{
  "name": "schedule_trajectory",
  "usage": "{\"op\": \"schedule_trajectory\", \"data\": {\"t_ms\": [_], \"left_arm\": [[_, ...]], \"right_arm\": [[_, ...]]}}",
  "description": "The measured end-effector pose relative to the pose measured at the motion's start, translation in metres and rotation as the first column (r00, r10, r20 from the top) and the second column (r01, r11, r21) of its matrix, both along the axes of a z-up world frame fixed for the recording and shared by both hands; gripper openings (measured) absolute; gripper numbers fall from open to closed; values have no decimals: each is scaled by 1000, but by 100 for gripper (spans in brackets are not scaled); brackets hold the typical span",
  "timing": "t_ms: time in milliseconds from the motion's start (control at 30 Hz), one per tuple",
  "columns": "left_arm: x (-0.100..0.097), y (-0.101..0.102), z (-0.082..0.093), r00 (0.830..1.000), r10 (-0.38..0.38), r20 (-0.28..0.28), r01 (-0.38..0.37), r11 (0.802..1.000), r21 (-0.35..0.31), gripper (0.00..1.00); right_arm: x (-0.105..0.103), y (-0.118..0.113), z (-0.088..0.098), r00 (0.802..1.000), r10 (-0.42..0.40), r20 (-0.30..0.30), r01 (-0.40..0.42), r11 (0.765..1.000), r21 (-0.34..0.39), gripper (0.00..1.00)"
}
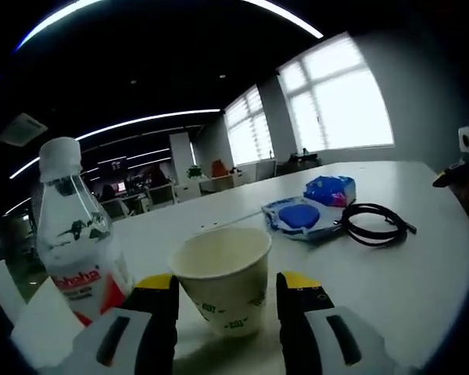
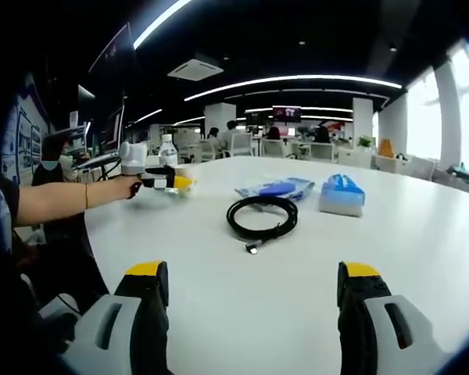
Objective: Arrange the tabletop items into an orderly group along one side of the table until the central work area is clear of visible clutter.
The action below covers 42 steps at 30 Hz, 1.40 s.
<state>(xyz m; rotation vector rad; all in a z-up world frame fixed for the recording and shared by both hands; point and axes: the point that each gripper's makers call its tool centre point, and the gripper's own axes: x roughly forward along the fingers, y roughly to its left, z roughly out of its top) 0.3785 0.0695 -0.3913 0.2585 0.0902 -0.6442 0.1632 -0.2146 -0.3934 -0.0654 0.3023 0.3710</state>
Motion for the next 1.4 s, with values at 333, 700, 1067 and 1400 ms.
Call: {"op": "schedule_trajectory", "data": {"t_ms": [333,700,1067,1400], "left_arm": [[-5,0,1,1000,-1,-4,1,1000,5,51],[-9,6,4,1000,6,-7,-6,1000,19,52],[-19,9,2,1000,2,-12,-2,1000,24,55],[-25,12,2,1000,-8,-11,8,1000,21,57]], "right_arm": [[-1,0,-1,1000,-1,-1,1,1000,2,86],[-2,-1,0,1000,0,4,0,1000,6,86],[-4,-2,3,1000,0,12,0,1000,9,87],[-3,-2,6,1000,-4,21,4,1000,9,87]]}}
